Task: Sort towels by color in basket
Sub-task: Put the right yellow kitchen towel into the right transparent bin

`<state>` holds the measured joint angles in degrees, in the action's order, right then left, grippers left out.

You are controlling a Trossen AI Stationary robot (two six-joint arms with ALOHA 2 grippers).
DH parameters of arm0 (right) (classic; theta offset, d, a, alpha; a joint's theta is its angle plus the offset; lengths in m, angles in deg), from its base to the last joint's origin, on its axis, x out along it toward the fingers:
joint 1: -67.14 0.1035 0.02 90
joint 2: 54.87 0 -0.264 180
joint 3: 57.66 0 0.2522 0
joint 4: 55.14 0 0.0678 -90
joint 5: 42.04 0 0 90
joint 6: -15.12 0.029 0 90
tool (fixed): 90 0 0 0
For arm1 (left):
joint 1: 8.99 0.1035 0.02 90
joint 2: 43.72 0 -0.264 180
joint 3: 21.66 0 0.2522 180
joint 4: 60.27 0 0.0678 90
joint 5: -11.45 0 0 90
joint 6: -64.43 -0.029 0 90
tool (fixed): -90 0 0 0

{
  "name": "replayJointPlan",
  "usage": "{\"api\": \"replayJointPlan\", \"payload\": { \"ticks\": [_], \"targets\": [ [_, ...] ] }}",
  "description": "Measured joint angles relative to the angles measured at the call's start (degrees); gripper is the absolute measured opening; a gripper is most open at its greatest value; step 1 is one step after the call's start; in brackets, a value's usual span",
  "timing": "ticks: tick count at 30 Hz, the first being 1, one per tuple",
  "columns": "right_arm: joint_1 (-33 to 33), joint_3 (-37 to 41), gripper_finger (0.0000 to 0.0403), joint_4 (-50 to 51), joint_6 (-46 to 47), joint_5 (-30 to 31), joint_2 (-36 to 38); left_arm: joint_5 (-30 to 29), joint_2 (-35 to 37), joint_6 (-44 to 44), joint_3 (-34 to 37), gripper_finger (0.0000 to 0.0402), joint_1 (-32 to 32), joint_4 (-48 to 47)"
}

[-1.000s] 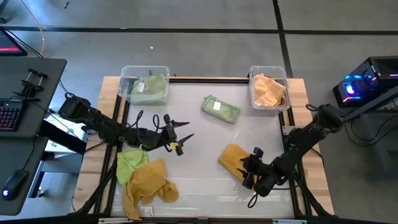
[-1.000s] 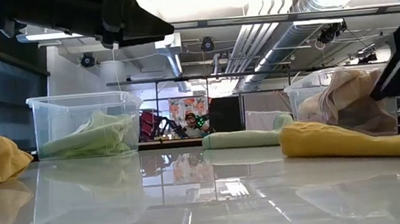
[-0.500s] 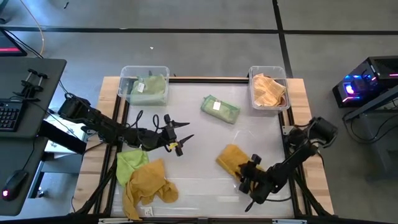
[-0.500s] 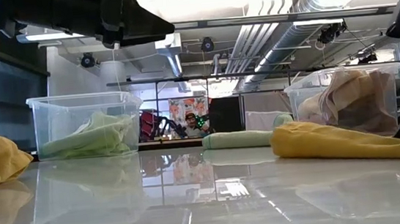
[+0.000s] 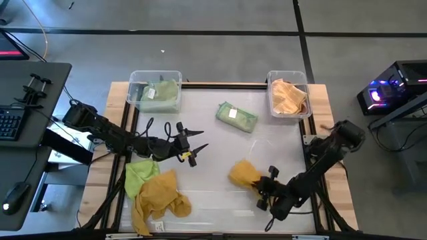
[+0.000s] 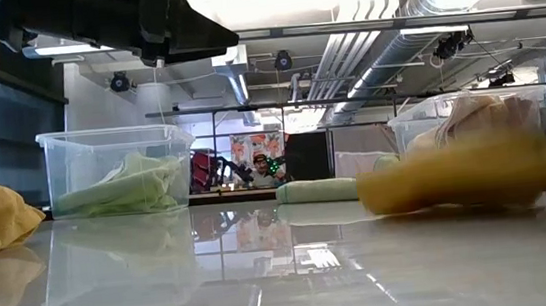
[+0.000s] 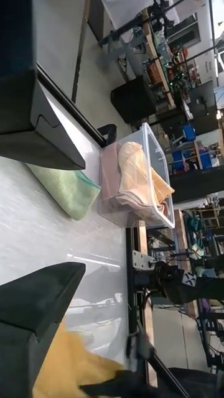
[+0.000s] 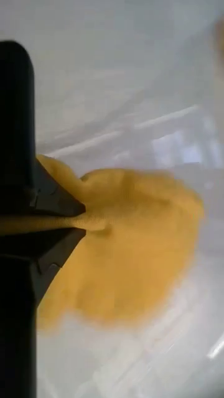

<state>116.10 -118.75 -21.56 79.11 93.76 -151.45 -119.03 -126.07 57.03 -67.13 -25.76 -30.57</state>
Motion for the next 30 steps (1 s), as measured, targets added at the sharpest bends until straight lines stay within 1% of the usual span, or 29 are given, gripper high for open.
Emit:
{"api": "replayJointPlan", "payload": {
  "ticks": [4,7,11,12,13,15,17,20,22,24,26,30],
  "targets": [
    [-0.43,-1.05,0.0012,5.79,-0.99,7.24,5.5,0.03,0.0,-0.16,0.0,0.0241,0.0,0.08],
    [-0.25,-3.67,0.0009,9.51,-5.19,14.19,10.83,0.04,0.0,-0.2,0.0,0.0241,0.1,0.19],
    [-1.71,-10.03,0.0019,18.81,-13.84,25.89,18.43,0.1,0.0,0.24,0.0,0.0241,0.33,0.21],
    [-2.7,-12.15,0.0019,22.63,-15.23,27.37,20.64,0.1,0.0,0.26,0.0,0.0241,0.33,0.19],
    [-4.19,-14.35,0.0017,26.81,-16.26,27.27,22.83,0.12,0.0,0.28,0.0,0.0241,0.33,0.19],
    [-8.8,-18.26,0.0009,36.21,-16.72,23.67,27.01,0.13,0.0,0.27,0.0,0.0241,0.33,0.19],
    [-15.4,-20.72,0.0007,45.21,-15.95,20.34,31.0,0.13,0.0,0.28,0.0,0.0241,0.31,0.21],
    [-28.63,-21.61,0.0011,55.45,-13.19,16.07,36.91,0.13,0.0,0.36,0.0,0.0241,0.31,-0.18],
    [-38.69,-20.72,0.0013,58.59,-12.63,12.35,40.35,0.13,0.0,0.7,0.0,0.0241,0.33,-0.44],
    [-48.57,-19.13,0.0014,58.41,-15.23,9.28,42.81,0.11,0.0,0.7,0.0,0.0241,0.35,-0.26],
    [-57.2,-16.91,0.0014,55.02,-20.85,6.06,44.4,0.11,0.0,0.06,0.0,0.0241,0.45,-0.23],
    [-71.86,-10.97,0.0015,40.99,-35.73,-5.77,44.76,1.05,0.0,0.35,0.0,0.0241,1.2,-0.26]
  ]
}}
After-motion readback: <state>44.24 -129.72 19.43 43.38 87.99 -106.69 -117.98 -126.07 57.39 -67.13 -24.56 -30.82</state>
